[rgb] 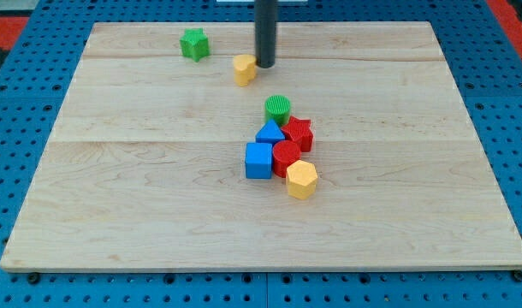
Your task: Move the green star towards top right of the board
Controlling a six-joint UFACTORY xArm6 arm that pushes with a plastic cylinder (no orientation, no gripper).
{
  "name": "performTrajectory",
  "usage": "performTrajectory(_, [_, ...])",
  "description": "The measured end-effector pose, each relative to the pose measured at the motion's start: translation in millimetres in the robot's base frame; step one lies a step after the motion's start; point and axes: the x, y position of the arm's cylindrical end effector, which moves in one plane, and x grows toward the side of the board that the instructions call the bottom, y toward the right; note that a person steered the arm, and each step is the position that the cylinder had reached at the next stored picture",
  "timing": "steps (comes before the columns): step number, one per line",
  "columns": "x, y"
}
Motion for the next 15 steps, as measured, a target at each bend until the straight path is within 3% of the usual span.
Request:
performTrajectory(1, [27.6, -97.7])
performTrajectory(3, [-27.1, -132.3])
performTrajectory(5, [-65.5, -25.9])
performTrajectory(6, [-48.4, -79.2])
performTrajectory(7, [-98.9, -97.2])
performTrajectory(9, [-99.8, -92.8])
performTrajectory(11, [-99.4, 54.6])
performTrajectory(12, [-96.7, 93.7])
performTrajectory(14, [-44.5, 104.4])
performTrajectory(15, [-39.5, 88.9])
